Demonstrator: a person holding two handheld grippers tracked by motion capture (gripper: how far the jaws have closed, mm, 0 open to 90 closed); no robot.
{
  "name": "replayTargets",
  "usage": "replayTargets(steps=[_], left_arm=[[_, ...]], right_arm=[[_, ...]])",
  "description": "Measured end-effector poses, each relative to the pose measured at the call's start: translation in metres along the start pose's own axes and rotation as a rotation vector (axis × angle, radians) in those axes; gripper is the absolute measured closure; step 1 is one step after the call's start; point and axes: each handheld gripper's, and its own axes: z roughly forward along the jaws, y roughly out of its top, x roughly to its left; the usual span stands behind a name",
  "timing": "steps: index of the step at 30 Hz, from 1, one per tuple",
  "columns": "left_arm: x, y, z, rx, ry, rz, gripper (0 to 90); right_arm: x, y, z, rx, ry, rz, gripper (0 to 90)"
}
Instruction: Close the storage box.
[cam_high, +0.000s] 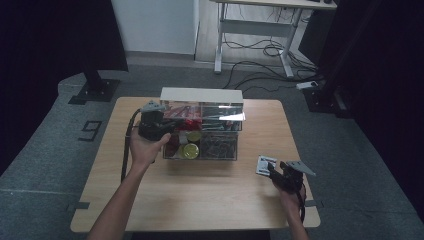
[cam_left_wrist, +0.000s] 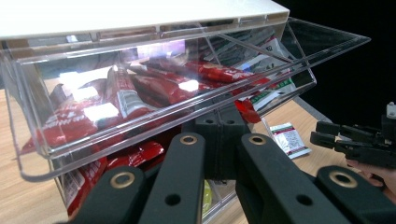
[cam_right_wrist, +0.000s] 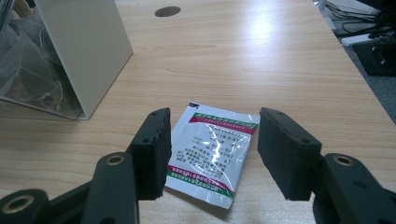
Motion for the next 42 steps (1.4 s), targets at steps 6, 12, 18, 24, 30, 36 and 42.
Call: replayTargets(steps=[6, 12, 18, 24, 30, 36, 42], left_arm=[[-0.001, -0.005, 0.001, 0.006, -0.005, 0.002, 90.0], [-0.001, -0.009, 0.003, 0.015, -0.011, 0.002, 90.0], [-0.002, -0.013, 0.004, 0.018, -0.015, 0.000, 90.0], [-0.003, -0.014, 0.004, 0.020, -0.016, 0.002, 89.5], [-0.003, -0.016, -0.005, 0.002, -0.009, 0.014, 90.0], [0.000, -0.030, -0.018, -0.027, -0.009, 0.009, 90.0], [-0.001, -0.039, -0.022, -0.029, -0.014, 0.016, 90.0]], right_arm=[[0.000, -0.001, 0.000, 0.007, 0.002, 0.010, 45.1], [0.000, -0.001, 0.001, 0.011, 0.004, 0.010, 45.3], [-0.002, -0.003, 0.002, 0.017, 0.005, 0.014, 45.2], [-0.002, -0.004, 0.003, 0.023, 0.008, 0.014, 45.3], [0.000, -0.004, 0.003, 0.022, 0.015, 0.008, 45.3], [0.001, -0.004, 0.002, 0.026, 0.015, 0.012, 45.4], [0.003, -0.004, 0.001, 0.014, 0.027, 0.006, 45.3]])
